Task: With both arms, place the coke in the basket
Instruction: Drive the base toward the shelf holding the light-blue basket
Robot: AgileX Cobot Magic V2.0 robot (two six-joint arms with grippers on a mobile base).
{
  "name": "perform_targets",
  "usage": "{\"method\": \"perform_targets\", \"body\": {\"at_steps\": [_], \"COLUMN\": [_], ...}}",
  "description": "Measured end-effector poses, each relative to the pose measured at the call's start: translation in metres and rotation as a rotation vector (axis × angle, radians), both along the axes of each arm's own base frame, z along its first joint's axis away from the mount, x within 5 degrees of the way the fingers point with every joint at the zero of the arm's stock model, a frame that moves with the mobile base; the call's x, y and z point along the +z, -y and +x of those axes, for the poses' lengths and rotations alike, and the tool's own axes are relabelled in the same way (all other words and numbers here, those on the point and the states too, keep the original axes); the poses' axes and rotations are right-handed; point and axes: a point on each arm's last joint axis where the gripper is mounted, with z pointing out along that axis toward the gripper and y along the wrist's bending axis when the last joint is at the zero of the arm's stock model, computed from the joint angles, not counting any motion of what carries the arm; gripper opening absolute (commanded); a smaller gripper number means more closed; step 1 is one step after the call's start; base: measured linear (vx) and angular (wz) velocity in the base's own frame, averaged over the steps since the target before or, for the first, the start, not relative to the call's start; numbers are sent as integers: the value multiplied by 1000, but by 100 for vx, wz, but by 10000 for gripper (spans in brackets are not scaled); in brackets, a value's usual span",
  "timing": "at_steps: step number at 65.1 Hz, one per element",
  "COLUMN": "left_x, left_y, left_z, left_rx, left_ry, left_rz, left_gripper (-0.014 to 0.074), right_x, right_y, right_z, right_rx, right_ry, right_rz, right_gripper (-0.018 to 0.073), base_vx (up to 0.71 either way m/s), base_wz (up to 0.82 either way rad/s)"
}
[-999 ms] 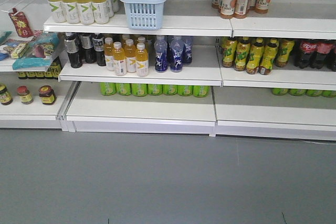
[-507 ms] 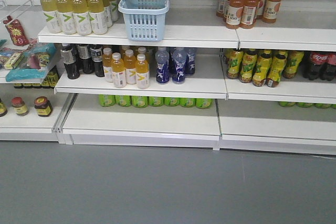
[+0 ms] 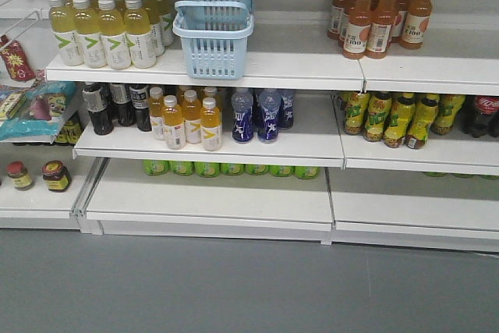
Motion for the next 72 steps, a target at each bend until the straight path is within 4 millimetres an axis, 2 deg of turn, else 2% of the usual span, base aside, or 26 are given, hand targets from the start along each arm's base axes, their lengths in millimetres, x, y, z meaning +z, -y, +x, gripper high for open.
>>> {"method": "perform_targets", "body": {"at_steps": [72], "left_x": [0], "left_y": [0], "left_z": [0], "left_rx": [0], "left_ry": [0], "left_rz": [0], "left_gripper": [-6], "right_x": [0], "right_y": [0], "right_z": [0], "right_rx": [0], "right_ry": [0], "right_rz": [0], "right_gripper": [-5], "base_vx": [15], "base_wz": [-3]}}
